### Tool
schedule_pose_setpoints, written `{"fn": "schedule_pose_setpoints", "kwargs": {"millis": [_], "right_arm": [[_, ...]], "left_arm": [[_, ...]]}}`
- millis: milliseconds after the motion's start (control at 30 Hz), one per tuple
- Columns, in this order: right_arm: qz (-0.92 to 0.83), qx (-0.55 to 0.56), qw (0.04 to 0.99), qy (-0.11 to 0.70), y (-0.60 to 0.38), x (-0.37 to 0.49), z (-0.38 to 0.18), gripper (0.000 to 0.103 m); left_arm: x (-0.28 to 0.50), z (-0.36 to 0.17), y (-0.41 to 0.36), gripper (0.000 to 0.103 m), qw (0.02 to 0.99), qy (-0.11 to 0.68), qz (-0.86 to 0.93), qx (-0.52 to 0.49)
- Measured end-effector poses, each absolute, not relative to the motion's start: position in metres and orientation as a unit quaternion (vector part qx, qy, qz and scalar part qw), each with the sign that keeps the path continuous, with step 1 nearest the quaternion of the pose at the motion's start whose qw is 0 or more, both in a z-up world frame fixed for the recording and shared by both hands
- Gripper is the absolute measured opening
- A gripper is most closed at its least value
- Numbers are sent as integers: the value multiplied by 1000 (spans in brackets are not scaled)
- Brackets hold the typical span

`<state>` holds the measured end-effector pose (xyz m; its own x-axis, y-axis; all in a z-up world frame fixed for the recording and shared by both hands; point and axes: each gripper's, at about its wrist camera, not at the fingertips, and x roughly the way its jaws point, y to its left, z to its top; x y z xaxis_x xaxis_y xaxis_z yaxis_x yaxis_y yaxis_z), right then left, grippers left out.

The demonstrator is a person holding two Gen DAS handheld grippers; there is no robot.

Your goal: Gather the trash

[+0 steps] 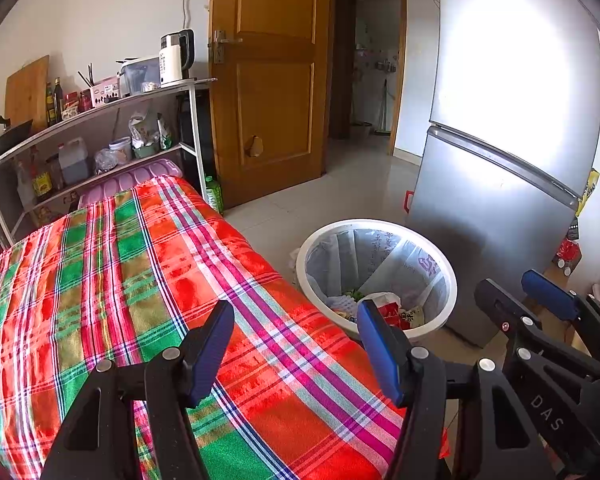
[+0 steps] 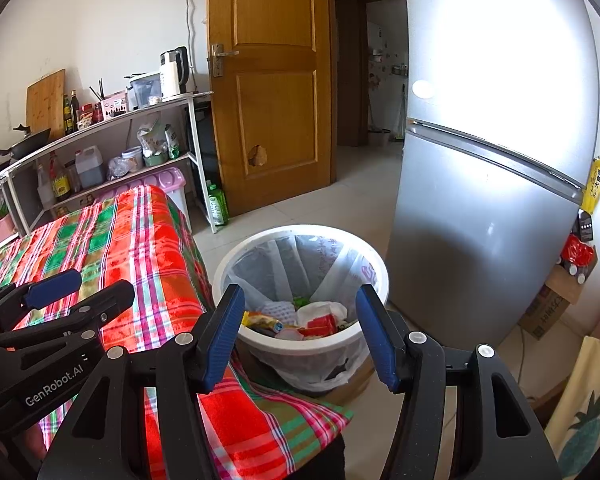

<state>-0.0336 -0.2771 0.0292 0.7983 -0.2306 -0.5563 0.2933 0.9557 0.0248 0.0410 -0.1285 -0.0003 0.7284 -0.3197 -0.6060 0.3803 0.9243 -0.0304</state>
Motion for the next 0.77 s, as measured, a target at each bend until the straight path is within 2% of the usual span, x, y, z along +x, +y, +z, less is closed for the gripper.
{"fn": "schedule_pose_setpoints", "kwargs": {"millis": [767], "right_arm": [[-138, 56, 946, 287, -276, -34, 29, 59]], "left_arm": [[41, -1, -129, 64, 927, 320, -188, 48]]}}
